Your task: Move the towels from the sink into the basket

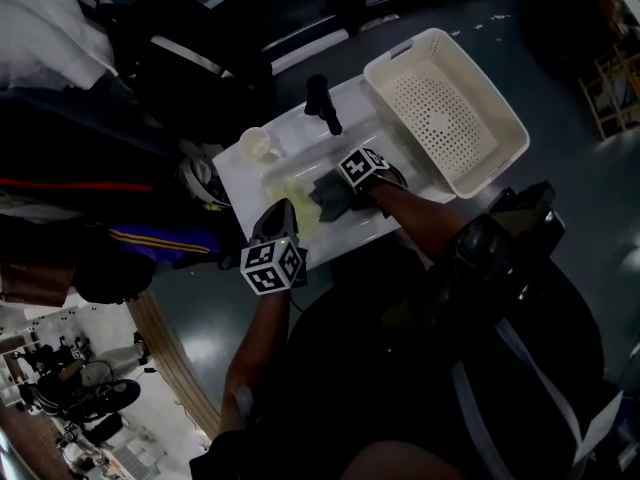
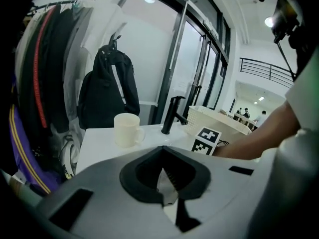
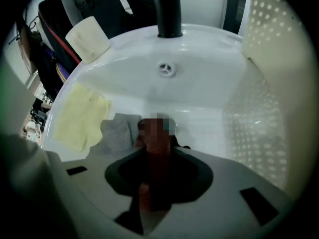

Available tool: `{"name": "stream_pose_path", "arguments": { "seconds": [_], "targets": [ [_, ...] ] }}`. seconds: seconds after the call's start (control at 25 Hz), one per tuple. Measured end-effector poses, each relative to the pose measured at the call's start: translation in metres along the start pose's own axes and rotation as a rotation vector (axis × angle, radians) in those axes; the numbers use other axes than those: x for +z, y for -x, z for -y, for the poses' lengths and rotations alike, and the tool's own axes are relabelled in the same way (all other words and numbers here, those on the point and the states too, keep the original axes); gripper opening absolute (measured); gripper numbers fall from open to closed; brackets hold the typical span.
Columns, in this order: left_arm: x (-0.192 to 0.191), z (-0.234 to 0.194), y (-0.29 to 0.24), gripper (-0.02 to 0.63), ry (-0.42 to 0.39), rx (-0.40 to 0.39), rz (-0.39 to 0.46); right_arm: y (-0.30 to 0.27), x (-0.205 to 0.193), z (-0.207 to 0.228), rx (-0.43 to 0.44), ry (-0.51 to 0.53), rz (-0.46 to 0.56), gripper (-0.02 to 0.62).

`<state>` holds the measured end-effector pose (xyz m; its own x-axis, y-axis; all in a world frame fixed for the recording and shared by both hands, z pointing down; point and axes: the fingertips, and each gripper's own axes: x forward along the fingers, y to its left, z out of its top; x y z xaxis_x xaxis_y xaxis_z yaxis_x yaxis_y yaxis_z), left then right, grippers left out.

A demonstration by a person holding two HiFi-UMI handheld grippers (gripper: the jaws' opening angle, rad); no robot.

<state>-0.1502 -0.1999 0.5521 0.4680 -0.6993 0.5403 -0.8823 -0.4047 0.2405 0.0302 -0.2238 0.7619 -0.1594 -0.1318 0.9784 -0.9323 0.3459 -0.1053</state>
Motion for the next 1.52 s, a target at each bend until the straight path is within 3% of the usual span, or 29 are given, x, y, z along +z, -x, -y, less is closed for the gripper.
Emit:
{"name": "stream_pose_path", "arguments": {
  "seconds": [0.56, 0.76, 0.88, 1.08, 1.52],
  "targets": [
    [0.028, 0.024, 0.025, 0.008, -0.073, -0.078, 0.109, 0.134, 0.065, -0.047, 0.032, -0.033, 0.379, 0.120],
    [0.052, 0.036, 0.033, 0.008, -0.072, -0.089, 0.176, 0.196, 0.076, -0.051, 0.093, -0.084, 0.534, 0.120],
    [0.065, 0.044, 0.029, 0.008, -0.092, -0.099, 0.201, 0.233, 0.085, -0.044, 0.105, -0.093, 0.621, 0.120],
    [0.091, 0.065, 0.029, 0.008, -0.192, -0.092, 0.285, 0.290, 0.088, -0.011, 0.111, -0.164, 0.756, 0.120],
    [0.133, 0.135, -0.012, 0.008, -0.230, -0.207, 0.311, 0.374, 0.087, 0.077, 0.117, -0.254, 0.935, 0.121]
  ]
}}
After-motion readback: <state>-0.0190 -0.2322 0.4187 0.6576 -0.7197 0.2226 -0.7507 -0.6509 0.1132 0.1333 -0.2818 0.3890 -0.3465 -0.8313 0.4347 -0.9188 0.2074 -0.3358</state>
